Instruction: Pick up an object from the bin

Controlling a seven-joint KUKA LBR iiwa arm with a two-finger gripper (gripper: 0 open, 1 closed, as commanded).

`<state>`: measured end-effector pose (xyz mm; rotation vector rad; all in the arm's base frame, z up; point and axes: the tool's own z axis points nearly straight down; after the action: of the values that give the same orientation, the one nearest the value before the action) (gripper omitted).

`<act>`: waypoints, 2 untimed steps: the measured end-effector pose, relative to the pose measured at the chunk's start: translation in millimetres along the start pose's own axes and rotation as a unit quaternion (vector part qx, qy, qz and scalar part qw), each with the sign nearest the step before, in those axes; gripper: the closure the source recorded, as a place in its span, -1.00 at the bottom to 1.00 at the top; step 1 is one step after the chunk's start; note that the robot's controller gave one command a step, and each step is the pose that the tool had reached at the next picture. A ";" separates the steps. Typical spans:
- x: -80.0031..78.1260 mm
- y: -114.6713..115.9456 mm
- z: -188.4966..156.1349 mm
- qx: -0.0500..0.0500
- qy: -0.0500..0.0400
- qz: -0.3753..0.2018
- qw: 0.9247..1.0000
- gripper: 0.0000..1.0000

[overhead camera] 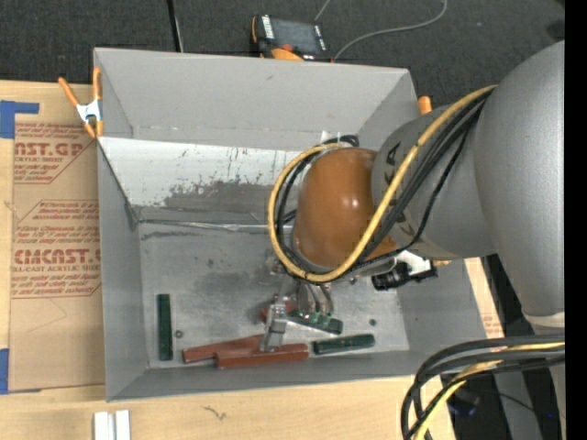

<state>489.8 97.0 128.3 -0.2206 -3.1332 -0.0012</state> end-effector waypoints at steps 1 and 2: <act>-9.6 -36.4 59.9 0.001 0.002 -0.008 1.000 -1.00; -10.4 -34.0 55.1 0.000 0.001 -0.009 1.000 1.00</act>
Offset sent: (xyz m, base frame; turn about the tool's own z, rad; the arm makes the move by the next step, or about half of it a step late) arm 0.0054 -0.0358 -0.0569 -0.0179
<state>495.2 62.0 73.2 -0.1918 -3.1326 -0.0017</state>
